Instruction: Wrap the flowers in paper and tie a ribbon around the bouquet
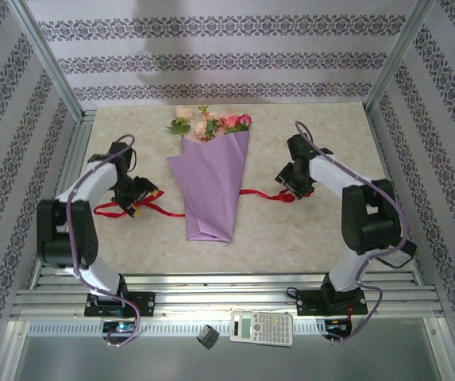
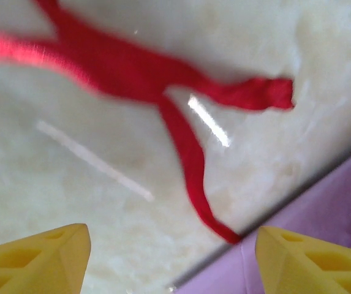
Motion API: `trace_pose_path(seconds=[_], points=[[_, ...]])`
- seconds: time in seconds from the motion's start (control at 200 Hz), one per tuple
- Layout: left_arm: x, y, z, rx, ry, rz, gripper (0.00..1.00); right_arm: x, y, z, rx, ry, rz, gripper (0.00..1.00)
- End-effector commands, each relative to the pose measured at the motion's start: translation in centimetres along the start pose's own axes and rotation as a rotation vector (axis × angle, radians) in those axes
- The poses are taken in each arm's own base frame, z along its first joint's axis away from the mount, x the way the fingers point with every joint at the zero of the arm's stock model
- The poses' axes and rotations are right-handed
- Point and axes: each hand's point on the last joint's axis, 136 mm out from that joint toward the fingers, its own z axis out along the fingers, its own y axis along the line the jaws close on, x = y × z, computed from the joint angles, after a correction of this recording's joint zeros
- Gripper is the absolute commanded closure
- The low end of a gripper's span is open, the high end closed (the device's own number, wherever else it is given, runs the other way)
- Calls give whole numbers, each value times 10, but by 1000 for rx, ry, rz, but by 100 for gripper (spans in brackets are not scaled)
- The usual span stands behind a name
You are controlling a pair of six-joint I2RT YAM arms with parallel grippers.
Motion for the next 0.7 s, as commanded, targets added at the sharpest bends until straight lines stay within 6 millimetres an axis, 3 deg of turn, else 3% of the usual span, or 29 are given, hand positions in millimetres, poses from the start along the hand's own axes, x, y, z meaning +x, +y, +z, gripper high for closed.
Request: trace_pose_path(seconds=[0.0,0.115,0.23,0.31,0.51,0.575,0.629,0.694], points=[[12,-22,16,137,72,-186,28,28,12,-1,-64,73,113,42],[23,-30,32,147,101,-254,28,46,39,7,-123,116,217,40],[17,-26,43,118,73,-279,29,57,60,20,-129,160,301,38],[11,-23,53,81,60,-277,32,61,63,34,-107,190,374,37],[-1,-19,73,28,46,-258,56,54,59,60,-65,187,481,43],[-5,-22,79,40,49,-251,79,48,60,64,-56,169,483,52],[-9,-26,82,46,54,-247,100,40,60,66,-55,142,475,72],[-18,-34,82,63,48,-235,100,30,62,67,-61,121,465,90]])
